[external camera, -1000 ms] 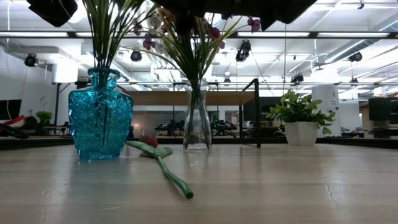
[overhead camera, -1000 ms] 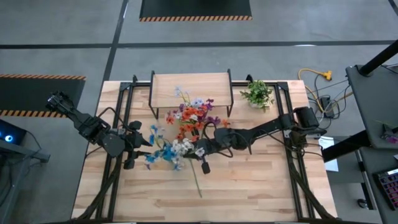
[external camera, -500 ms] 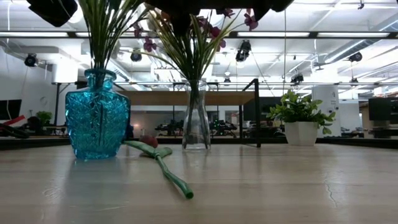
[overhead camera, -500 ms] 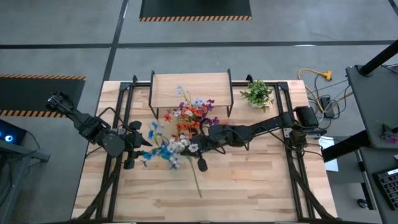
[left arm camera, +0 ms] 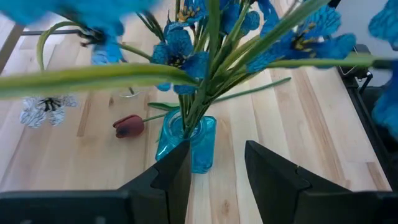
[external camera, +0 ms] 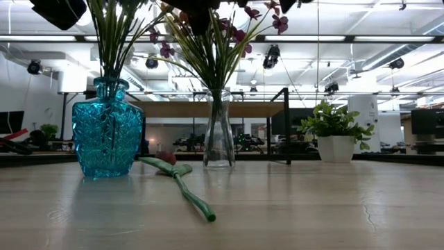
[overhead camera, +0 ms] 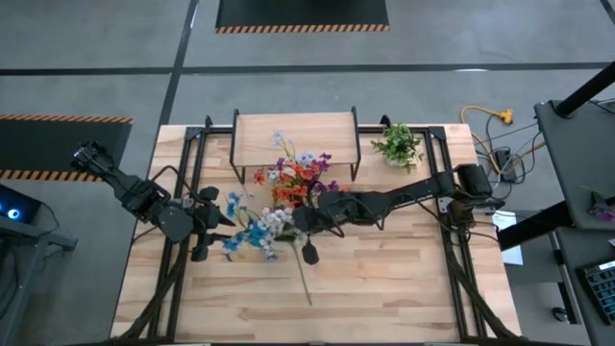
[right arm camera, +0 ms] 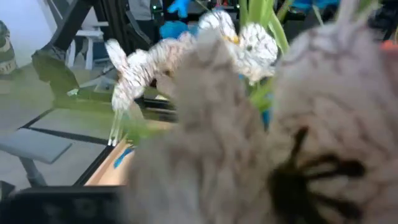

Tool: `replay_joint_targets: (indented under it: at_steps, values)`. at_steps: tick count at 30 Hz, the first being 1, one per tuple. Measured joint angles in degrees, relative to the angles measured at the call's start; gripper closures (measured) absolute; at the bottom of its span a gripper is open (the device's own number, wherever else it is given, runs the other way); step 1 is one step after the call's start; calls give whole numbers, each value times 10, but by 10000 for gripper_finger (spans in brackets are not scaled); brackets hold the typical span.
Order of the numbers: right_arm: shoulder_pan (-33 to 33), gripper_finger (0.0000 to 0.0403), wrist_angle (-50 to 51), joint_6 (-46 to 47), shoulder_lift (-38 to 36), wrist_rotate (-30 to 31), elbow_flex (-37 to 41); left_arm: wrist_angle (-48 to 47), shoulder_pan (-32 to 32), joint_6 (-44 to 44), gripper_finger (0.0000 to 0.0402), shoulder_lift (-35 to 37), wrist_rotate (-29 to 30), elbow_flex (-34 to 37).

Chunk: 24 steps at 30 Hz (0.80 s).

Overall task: Pick and place flowers into a vace then onto a shelf
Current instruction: Put the white flowers into the blue vase

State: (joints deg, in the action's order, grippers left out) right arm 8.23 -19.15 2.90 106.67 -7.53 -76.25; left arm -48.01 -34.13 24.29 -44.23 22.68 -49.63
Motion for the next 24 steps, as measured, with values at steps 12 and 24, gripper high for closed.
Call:
replay_joint_targets:
  at_steps: [12,24]
  values:
    - [3,207,241,4,-39,0,-101,0,0,0,267,0,0,0]
    - [25,195,407,34,-129,61,-105,-1,0,0,267,1,0,0]
